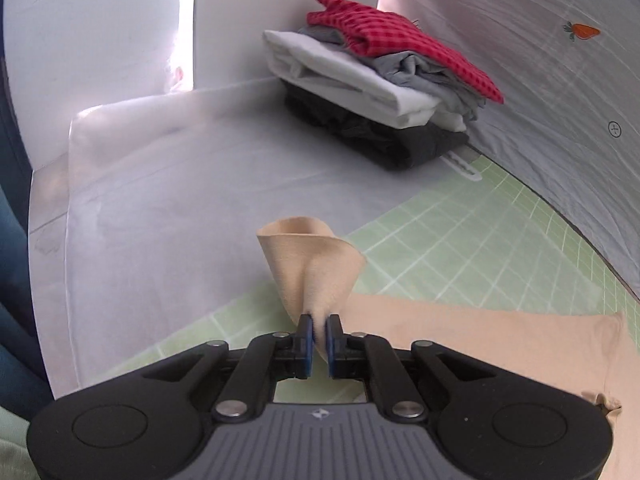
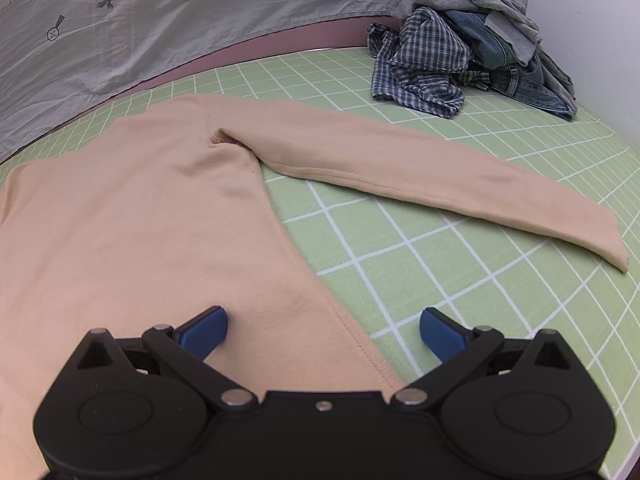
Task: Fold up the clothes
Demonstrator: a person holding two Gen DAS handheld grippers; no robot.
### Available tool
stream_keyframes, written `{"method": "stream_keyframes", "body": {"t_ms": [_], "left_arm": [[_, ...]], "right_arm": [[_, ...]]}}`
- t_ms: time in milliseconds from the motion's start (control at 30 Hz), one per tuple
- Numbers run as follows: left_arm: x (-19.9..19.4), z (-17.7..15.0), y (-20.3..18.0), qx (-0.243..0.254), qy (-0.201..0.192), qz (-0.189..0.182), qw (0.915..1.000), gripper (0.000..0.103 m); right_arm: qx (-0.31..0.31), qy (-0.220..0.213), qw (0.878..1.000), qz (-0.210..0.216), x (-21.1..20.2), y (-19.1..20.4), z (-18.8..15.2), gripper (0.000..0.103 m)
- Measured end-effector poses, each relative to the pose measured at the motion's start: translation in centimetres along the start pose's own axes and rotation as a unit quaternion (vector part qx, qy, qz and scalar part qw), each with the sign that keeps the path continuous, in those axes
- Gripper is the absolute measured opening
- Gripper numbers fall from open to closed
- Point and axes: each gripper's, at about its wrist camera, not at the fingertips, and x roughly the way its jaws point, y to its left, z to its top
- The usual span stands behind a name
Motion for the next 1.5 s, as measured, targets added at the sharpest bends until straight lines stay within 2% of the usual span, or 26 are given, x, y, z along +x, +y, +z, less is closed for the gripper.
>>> {"method": "stream_keyframes", "body": {"t_ms": [100,167,200,267,333,467,500,600,633,667,733,800,900,1000,1067,1100,1167,1233,1267,1400,1500], "left_arm": [[-0.8,-1.6,0.6,0.01,0.008,0.022,0.9997,0.013],[-1.4,-2.2,1.1,0.009,0.011,0.042,0.999,0.024],[-1.9,-2.3,1.5,0.003,0.011,0.039,0.9992,0.032],[-2.9,-2.6,1.8,-0.006,0.011,0.027,0.9995,0.035],[-3.8,-3.1,0.9,0.015,0.014,0.002,0.9998,0.04],[-5.0,-5.3,-2.2,0.061,0.046,-0.072,0.9945,0.044],[-5.2,-6.3,-3.4,0.072,0.061,-0.096,0.991,0.045],[-5.9,-9.0,-6.5,0.112,0.086,-0.13,0.9814,0.045],[-6.3,-9.8,-7.5,0.128,0.09,-0.142,0.9774,0.045],[-6.6,-10.6,-8.5,0.144,0.095,-0.153,0.9731,0.045],[-7.2,-12.0,-10.1,0.176,0.101,-0.17,0.9642,0.045],[-8.0,-13.2,-11.6,0.209,0.104,-0.186,0.9544,0.045],[-8.7,-14.3,-12.9,0.239,0.103,-0.194,0.9459,0.045],[-8.7,-14.7,-13.0,0.239,0.111,-0.185,0.9466,0.046],[-8.4,-14.4,-12.4,0.233,0.11,-0.167,0.9516,0.049],[-8.3,-14.1,-12.0,0.228,0.107,-0.155,0.9554,0.055],[-8.0,-13.5,-10.9,0.213,0.098,-0.133,0.963,0.059],[-7.7,-12.8,-9.8,0.198,0.095,-0.116,0.9687,0.06],[-7.5,-12.5,-9.4,0.191,0.094,-0.11,0.9709,0.06],[-7.5,-11.6,-8.1,0.176,0.088,-0.085,0.9768,0.061],[-7.6,-11.6,-8.4,0.177,0.086,-0.078,0.9774,0.068]], "right_arm": [[-0.012,0.014,1.0,0.009,-0.1,-0.2,0.4,0.103],[-0.022,0.02,1.0,0.01,-0.3,-0.3,0.5,0.103],[-0.022,0.021,0.999,0.011,-0.6,-0.5,0.4,0.103],[-0.019,0.021,0.999,0.016,-1.3,-0.9,0.2,0.103],[-0.013,0.02,0.999,0.024,-2.1,-1.5,-0.1,0.103],[-0.004,0.028,0.999,0.028,-3.5,-2.7,-1.1,0.102],[-0.002,0.032,0.999,0.029,-3.6,-3.0,-1.4,0.097],[0.007,0.046,0.998,0.033,-3.7,-3.8,-2.2,0.081],[0.004,0.045,0.998,0.034,-3.9,-3.9,-2.3,0.069],[0.001,0.043,0.998,0.034,-4.2,-4.1,-2.4,0.063],[-0.008,0.043,0.998,0.049,-4.7,-4.2,-2.4,0.027],[-0.017,0.04,0.997,0.057,-5.2,-4.3,-2.5,0.004],[-0.012,0.029,0.997,0.069,-6.5,-4.8,-2.5,0.004],[-0.018,0.033,0.996,0.076,-6.9,-5.0,-2.8,0.004],[-0.026,0.037,0.996,0.078,-6.8,-5.1,-3.2,0.004],[-0.026,0.039,0.996,0.076,-6.9,-5.1,-3.2,0.005],[-0.025,0.041,0.996,0.073,-7.1,-5.3,-3.3,0.011],[-0.026,0.032,0.997,0.07,-7.2,-5.3,-3.2,0.048],[-0.026,0.028,0.997,0.068,-7.3,-5.4,-3.1,0.053],[-0.023,0.012,0.998,0.065,-7.4,-5.6,-2.8,0.052],[-0.023,0.007,0.998,0.066,-6.8,-5.5,-2.2,0.052]]}}
